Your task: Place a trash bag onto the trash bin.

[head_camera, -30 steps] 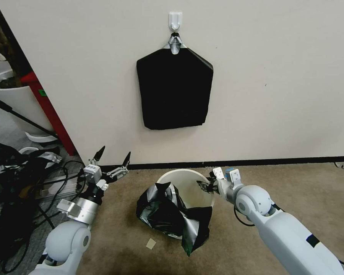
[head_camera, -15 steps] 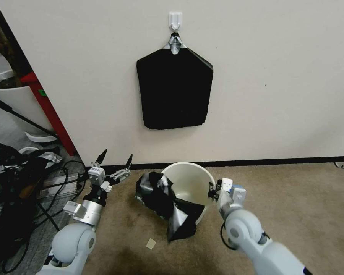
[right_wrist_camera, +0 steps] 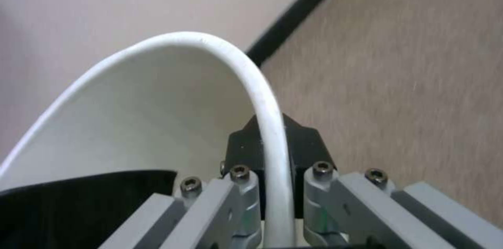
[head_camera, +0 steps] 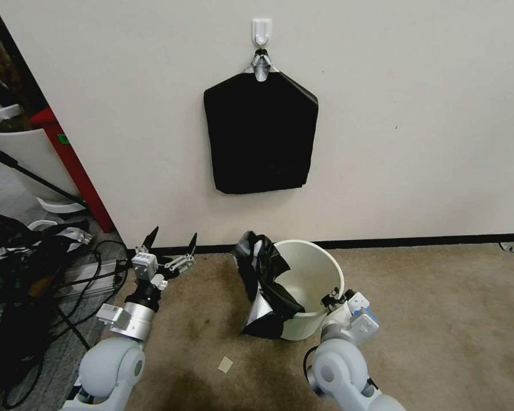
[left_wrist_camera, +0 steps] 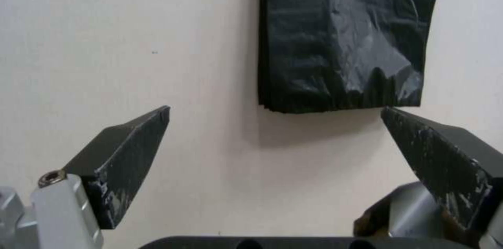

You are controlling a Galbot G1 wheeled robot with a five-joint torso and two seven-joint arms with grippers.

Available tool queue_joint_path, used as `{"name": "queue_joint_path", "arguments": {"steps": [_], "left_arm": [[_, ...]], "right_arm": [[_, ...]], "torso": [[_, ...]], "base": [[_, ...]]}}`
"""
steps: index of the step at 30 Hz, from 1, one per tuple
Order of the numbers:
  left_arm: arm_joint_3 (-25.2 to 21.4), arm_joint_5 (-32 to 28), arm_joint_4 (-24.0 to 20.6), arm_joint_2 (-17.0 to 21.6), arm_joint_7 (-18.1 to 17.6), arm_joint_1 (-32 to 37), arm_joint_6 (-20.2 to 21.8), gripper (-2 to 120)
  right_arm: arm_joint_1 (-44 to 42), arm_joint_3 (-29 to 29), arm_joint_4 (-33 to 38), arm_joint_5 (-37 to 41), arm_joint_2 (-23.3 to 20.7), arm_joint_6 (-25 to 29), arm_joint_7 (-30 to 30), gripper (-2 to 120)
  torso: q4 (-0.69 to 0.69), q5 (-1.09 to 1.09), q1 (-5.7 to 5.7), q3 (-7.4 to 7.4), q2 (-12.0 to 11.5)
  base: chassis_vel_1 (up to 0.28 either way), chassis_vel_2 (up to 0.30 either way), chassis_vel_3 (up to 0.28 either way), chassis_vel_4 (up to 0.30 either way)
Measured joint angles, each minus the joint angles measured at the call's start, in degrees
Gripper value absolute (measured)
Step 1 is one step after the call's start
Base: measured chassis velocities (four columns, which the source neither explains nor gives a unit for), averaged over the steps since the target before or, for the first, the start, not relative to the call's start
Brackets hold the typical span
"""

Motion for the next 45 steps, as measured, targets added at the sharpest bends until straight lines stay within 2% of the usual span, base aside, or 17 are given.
{"name": "queue_joint_path", "arguments": {"steps": [4,7,11,14,16,17,19,20,23,25,27,32,35,37,40,43,45], "left_arm": [[-0.1,0.1,-0.1,0.0,0.0,0.3,0.0,100],[-0.1,0.2,-0.1,0.0,-0.1,0.4,0.0,100],[0.0,0.3,0.0,-0.1,-0.2,0.5,0.0,100],[0.2,0.3,0.4,-0.2,-0.2,0.2,0.2,100],[0.3,0.3,0.5,-0.3,-0.2,0.1,0.2,100],[0.3,0.3,0.6,-0.3,-0.3,-0.1,0.3,100],[0.7,0.4,1.1,-0.5,-0.8,-0.8,0.9,100],[0.7,0.4,1.1,-0.5,-0.8,-0.8,0.9,100],[1.9,0.3,2.0,-0.9,-5.0,-2.3,4.2,100],[2.2,0.2,2.2,-1.0,-6.3,-2.7,5.1,100],[2.9,-0.2,2.5,-1.5,-8.9,-3.3,7.0,100],[3.0,-0.2,2.6,-1.6,-9.4,-3.1,7.3,100],[2.8,-0.2,2.6,-1.4,-9.4,-3.1,7.4,100],[2.8,-0.2,2.7,-1.4,-9.4,-3.2,7.4,100],[2.9,-0.2,3.0,-1.5,-9.4,-3.6,7.4,100],[3.5,-0.3,3.4,-1.5,-9.4,-3.9,7.4,100],[5.0,-1.5,5.0,-1.3,-8.5,-5.0,7.4,100]], "right_arm": [[-1.1,-0.5,0.9,-3.6,0.1,0.1,0.0,17],[-2.9,-0.8,3.1,-9.2,-0.6,0.1,-0.8,32],[-3.9,-0.9,4.5,-11.4,-1.3,-0.1,-1.4,41],[-4.7,-0.9,7.4,-13.8,-2.4,-0.3,-2.9,57],[-5.0,-1.1,8.6,-14.2,-2.8,-0.4,-4.0,60],[-5.4,-1.5,9.8,-14.5,-3.4,-0.7,-5.4,63],[-6.1,-3.3,13.5,-14.4,-5.8,-2.8,-12.5,76],[-6.1,-3.3,13.5,-14.4,-5.8,-2.8,-12.5,76],[-4.3,-6.1,15.0,-12.8,-9.5,-9.3,-25.2,90],[-3.4,-6.5,14.8,-12.7,-9.8,-10.7,-26.9,92],[0.4,-7.8,12.2,-12.5,-9.4,-14.8,-29.1,99],[5.9,-8.6,8.0,-10.4,-7.3,-18.1,-27.4,99],[9.0,-8.7,6.3,-3.8,-6.1,-22.2,-25.4,91],[9.5,-8.7,6.1,-2.4,-5.9,-23.1,-24.9,89],[11.8,-8.8,4.5,2.8,-4.5,-27.1,-22.0,75],[12.4,-8.7,3.6,3.0,-3.9,-27.4,-20.7,66],[12.6,-8.5,2.8,3.0,-3.6,-26.9,-20.0,55]], "torso": [[0.0,0.0,0.0,0.0,0.0],[0.0,0.0,0.0,0.0,0.0],[0.0,0.0,0.0,0.0,0.0],[0.0,0.0,0.0,0.0,0.0],[0.0,0.0,0.0,0.0,0.0],[0.0,0.0,0.0,0.0,0.0],[-0.01,0.0,0.0,0.0,0.0],[-0.01,0.0,0.0,0.0,0.0],[0.0,0.0,0.0,0.0,0.0],[-0.01,-0.01,0.0,0.0,0.0],[-0.01,0.0,0.0,0.01,0.0],[0.01,0.0,0.0,0.01,0.0],[0.0,0.0,0.0,0.01,0.0],[0.0,0.0,0.0,0.01,0.0],[0.0,0.0,0.0,0.01,0.0],[0.0,0.0,0.0,0.01,0.0],[0.0,0.0,0.0,0.01,0.0]], "base": [[0.0,0.0,0.0,0.0],[0.0,0.0,0.0,0.0],[0.0,0.0,0.0,0.0],[0.0,0.0,0.0,0.0],[0.0,0.0,0.0,0.0],[0.0,0.0,0.0,0.0],[0.0,0.0,0.0,0.0],[0.0,0.0,0.0,0.0],[0.0,0.0,0.0,0.0],[0.0,0.0,0.0,0.0],[0.0,0.0,0.0,0.0],[0.0,0.0,0.0,0.0],[0.0,0.0,0.0,0.0],[0.0,0.0,0.0,0.0],[0.0,0.0,0.0,0.0],[0.0,0.0,0.0,0.0],[0.0,0.0,0.0,0.0]]}}
